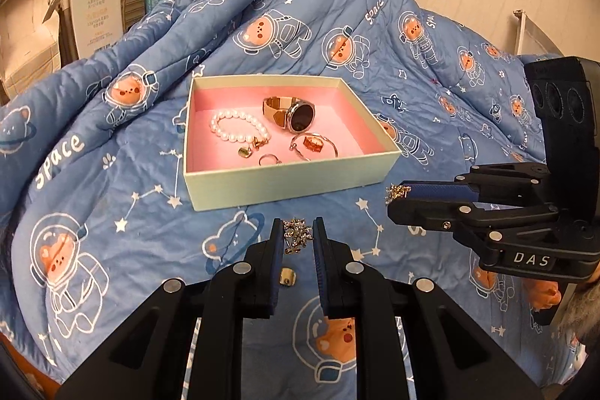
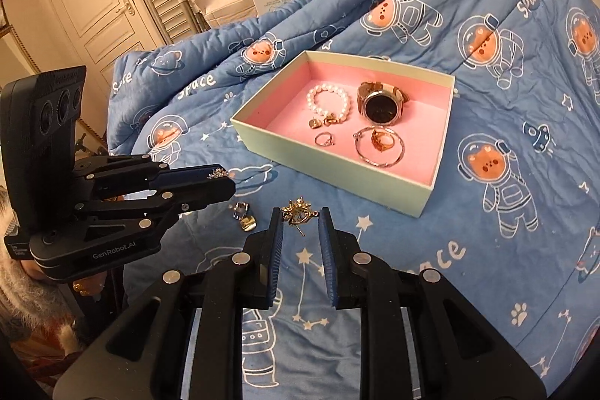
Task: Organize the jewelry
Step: 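Carry the brooch with the right tool into the box while the left tool carries the charm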
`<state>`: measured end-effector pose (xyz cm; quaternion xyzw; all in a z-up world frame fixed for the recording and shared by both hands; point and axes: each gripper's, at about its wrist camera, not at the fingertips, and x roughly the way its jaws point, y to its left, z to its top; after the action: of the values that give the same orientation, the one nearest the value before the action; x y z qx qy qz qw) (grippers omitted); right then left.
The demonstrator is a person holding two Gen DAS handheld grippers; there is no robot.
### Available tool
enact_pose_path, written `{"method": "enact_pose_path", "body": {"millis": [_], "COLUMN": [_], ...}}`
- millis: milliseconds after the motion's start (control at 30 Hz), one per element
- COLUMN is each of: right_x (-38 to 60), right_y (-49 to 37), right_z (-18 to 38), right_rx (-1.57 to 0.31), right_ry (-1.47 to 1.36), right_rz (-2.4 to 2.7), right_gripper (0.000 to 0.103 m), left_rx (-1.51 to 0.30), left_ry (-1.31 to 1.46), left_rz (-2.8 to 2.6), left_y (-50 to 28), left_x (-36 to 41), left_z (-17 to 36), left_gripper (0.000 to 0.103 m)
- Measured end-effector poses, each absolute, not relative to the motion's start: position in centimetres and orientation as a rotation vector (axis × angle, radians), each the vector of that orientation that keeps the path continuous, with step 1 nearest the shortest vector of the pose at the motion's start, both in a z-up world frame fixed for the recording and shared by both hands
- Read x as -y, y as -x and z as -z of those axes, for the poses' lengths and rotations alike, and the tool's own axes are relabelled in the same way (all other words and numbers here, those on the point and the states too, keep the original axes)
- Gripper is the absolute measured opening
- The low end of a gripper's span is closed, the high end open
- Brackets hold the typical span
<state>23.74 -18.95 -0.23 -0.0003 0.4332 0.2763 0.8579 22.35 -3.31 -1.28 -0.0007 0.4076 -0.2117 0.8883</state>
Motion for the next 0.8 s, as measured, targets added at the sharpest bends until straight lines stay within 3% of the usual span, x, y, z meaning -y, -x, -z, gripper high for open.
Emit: {"method": "enact_pose_path", "body": {"millis": [467,800], "right_x": [17.7,16.6], "right_y": [-29.5,-33.7], "right_z": [-0.8,1.6], "right_rx": [-0.938,-1.088], "right_ry": [0.117,0.108], "right_rz": [-0.572,-0.607], "right_gripper": [0.020,0.020], "left_rx": [-0.956,-1.117], "left_ry": [-0.088,-0.106], "left_rz": [0.474,0.471], "left_y": [-30.3,-34.5], "left_x": [4.1,4.6], "left_z": [-0.4,1.7], "left_gripper": [0.015,0.015]}}
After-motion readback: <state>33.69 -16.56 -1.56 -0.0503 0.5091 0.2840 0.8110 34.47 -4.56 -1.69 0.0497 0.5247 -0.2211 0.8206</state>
